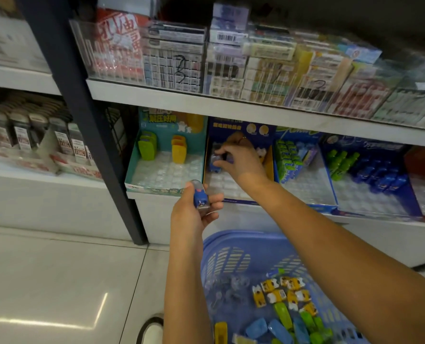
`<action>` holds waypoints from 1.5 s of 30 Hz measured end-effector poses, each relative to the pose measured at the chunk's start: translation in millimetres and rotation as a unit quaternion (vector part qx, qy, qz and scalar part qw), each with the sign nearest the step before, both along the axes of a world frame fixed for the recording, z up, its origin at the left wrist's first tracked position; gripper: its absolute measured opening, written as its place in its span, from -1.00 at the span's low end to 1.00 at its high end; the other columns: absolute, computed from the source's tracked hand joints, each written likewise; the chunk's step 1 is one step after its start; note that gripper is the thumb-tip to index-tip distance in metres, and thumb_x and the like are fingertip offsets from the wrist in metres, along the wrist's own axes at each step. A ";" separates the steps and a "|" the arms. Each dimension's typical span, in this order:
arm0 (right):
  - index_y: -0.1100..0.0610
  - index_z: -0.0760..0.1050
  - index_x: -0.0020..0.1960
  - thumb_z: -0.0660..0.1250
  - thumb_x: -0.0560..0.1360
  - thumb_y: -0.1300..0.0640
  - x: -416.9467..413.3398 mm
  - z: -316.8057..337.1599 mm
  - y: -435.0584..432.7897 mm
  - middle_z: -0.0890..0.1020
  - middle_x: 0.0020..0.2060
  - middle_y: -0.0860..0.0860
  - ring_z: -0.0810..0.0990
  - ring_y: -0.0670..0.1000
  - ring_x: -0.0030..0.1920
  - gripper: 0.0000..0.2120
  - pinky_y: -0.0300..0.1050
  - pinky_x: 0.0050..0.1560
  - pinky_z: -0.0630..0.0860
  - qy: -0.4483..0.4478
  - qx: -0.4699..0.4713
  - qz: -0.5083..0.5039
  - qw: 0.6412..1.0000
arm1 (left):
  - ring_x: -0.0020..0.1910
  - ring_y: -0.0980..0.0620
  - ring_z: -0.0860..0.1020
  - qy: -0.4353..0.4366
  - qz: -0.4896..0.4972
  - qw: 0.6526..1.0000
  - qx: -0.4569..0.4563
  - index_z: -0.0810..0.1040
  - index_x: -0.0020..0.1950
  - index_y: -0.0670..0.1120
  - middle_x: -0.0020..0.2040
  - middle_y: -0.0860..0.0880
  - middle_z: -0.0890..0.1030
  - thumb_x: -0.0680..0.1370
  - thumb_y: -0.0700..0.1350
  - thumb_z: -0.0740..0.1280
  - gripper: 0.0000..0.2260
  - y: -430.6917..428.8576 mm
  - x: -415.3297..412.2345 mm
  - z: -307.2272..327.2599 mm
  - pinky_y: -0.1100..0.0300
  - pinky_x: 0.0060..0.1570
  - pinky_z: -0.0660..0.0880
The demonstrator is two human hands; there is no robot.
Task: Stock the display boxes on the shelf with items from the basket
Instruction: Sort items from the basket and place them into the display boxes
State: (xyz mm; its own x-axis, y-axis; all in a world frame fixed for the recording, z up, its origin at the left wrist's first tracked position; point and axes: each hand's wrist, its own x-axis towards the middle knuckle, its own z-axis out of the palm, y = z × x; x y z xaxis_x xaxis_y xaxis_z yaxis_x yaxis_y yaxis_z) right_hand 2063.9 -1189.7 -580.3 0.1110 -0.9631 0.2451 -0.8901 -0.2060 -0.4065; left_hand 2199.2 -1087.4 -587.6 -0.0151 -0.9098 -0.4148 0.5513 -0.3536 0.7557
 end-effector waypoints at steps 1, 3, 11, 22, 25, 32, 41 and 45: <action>0.13 0.59 0.10 0.41 0.45 0.09 -0.2 2.0 -0.3 0.44 0.17 0.07 0.41 0.06 0.20 -0.75 -0.18 0.13 0.34 0.009 0.004 -0.002 1.000 | -0.41 0.08 0.63 0.006 -0.005 1.000 -0.003 0.52 -0.02 -0.10 -0.32 -0.07 0.69 0.66 0.06 0.04 -0.65 -0.2 -0.5 1.2 0.31 -0.45 0.52; 0.11 0.58 0.14 0.41 0.46 0.09 0.0 8.4 1.3 0.41 0.20 0.06 0.39 0.06 0.23 -0.73 -0.16 0.16 0.35 0.029 0.015 0.001 0.999 | -0.31 0.04 0.67 0.019 -0.009 1.000 -0.009 0.50 0.01 -0.11 -0.25 -0.10 0.71 0.67 0.05 0.03 -0.67 0.3 -1.3 2.3 0.29 -0.37 0.57; -0.05 0.42 0.30 0.33 0.47 0.26 -11.2 -1.8 100.3 0.34 0.12 -0.16 0.41 -0.27 0.02 -0.55 -0.45 0.09 0.38 -0.088 0.009 0.159 0.983 | -0.09 -0.06 0.68 0.004 0.004 1.000 -0.022 0.53 -0.01 -0.14 -0.13 -0.17 0.70 0.65 0.02 0.11 -0.71 5.6 -9.7 2.0 0.14 -0.08 0.59; -0.06 0.52 0.23 0.44 0.43 0.17 -38.7 16.0 124.6 0.55 -0.05 -0.12 0.44 -0.16 -0.22 -0.61 -0.25 -0.14 0.45 -0.269 0.068 0.068 0.958 | -0.20 0.00 0.67 -0.128 -0.124 0.973 -0.146 0.71 -0.14 -0.03 -0.18 -0.14 0.70 0.44 0.09 0.36 -0.77 17.1 -30.1 0.6 0.29 -0.26 0.57; -0.09 0.58 0.06 0.43 0.44 0.23 -44.7 24.8 112.3 0.63 -0.08 -0.09 0.57 -0.07 -0.13 -0.72 -0.18 -0.04 0.55 -0.355 0.047 0.046 0.933 | -0.15 -0.08 0.68 -0.153 -0.044 0.977 -0.139 0.66 -0.21 -0.11 -0.20 -0.15 0.69 0.48 0.02 0.38 -0.78 12.1 -38.9 -0.9 0.23 -0.21 0.60; 0.15 0.58 0.07 0.42 0.44 0.25 -43.3 16.5 43.2 0.62 -0.12 0.03 0.48 -0.14 -0.23 -0.79 -0.35 -0.11 0.44 -0.202 -0.043 -0.027 0.978 | 0.49 -0.02 0.20 -0.609 -0.142 0.747 -0.227 0.40 0.41 -0.11 0.45 -0.09 0.36 0.61 -0.04 0.22 -0.62 5.4 -49.8 -23.8 0.22 0.36 0.17; 0.16 0.56 0.18 0.37 0.48 0.23 -33.3 2.1 15.3 0.57 0.12 0.13 0.58 0.08 0.03 -0.73 -0.08 0.13 0.50 -0.087 0.012 0.020 0.996 | 0.50 0.02 0.14 -0.607 -0.195 0.730 -0.246 0.30 0.48 -0.13 0.50 -0.04 0.28 0.62 -0.06 0.21 -0.56 -1.6 -42.6 -25.9 0.23 0.45 -0.02; 0.16 0.55 0.20 0.36 0.49 0.22 -29.3 -0.1 14.7 0.55 0.15 0.15 0.55 0.10 0.09 -0.72 -0.15 0.13 0.45 -0.068 0.031 0.032 0.997 | 0.51 0.03 0.13 -0.605 -0.199 0.730 -0.247 0.29 0.48 -0.13 0.50 -0.03 0.28 0.62 -0.06 0.21 -0.56 -1.8 -42.7 -26.2 0.24 0.44 0.02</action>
State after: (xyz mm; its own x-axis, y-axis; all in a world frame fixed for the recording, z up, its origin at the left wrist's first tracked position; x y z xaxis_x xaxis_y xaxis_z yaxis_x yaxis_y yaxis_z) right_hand 2034.6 -1174.9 -580.4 0.1419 -0.9691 0.2016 -0.8114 -0.2305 -0.5372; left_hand 2156.5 -1089.2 -613.9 -0.2126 -0.9766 0.0338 -0.6980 0.1760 0.6941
